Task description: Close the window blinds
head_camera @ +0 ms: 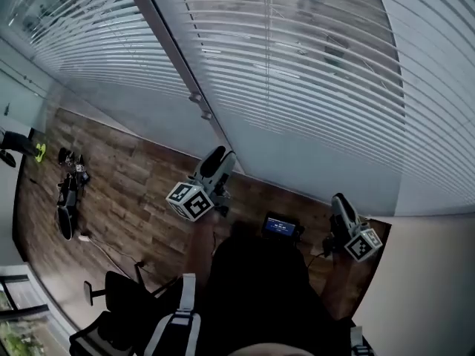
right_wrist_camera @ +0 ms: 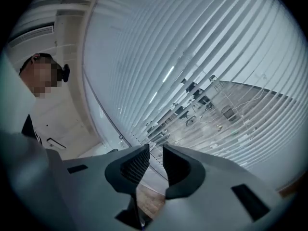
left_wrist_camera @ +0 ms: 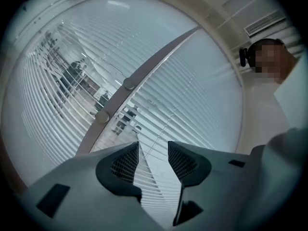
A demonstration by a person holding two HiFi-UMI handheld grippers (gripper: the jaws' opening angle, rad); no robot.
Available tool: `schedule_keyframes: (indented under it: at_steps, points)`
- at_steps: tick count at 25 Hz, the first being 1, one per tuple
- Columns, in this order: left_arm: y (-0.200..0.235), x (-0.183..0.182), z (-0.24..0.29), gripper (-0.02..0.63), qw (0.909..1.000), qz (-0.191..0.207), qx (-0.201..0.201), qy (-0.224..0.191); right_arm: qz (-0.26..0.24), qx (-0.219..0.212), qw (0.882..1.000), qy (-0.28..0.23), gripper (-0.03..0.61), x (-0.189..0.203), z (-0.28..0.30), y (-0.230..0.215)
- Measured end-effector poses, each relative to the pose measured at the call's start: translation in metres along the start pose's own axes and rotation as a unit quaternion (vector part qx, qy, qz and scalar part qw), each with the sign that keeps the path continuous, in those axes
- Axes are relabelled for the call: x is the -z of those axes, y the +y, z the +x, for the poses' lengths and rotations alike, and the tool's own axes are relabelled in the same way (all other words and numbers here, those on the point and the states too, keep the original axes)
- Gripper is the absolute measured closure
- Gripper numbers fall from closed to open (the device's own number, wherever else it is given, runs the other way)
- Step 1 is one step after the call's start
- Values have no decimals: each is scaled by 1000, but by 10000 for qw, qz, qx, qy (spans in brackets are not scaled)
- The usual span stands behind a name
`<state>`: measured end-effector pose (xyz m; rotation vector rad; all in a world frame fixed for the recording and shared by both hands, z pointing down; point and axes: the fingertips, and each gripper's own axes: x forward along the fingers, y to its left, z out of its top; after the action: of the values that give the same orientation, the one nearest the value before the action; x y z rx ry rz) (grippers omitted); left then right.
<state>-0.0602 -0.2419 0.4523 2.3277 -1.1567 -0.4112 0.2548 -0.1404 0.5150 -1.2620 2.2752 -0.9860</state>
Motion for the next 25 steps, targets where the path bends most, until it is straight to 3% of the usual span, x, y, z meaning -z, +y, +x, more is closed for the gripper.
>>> schedule_keyframes:
  at_steps: [3,6,10,16,21,25]
  points:
    - [14,-7,-6,404,9979,172,-621,1,-38,-64,9999,154,488,-9,2,-14]
    - [34,-13,-8,329,9908,504,-1258,31,-21,-99,9999,122,488,-14,-1,-26]
    - [79,-21,-8,321,9780,824,-1916,-15,30,10,10000,-5,488,-7,-6,-43]
    - [106,-43,15,321,9778,982,-1845,-127,202,200,9992,-295,488,-8,-13,-46]
    - [121,-45,26,322,9799,840,-1809,-78,10,480,9982,-358,488,-15,-16,-47]
    - [125,-52,25,372,9812,670,-1804,-148,-25,487,9980,-403,488,-19,-6,-27]
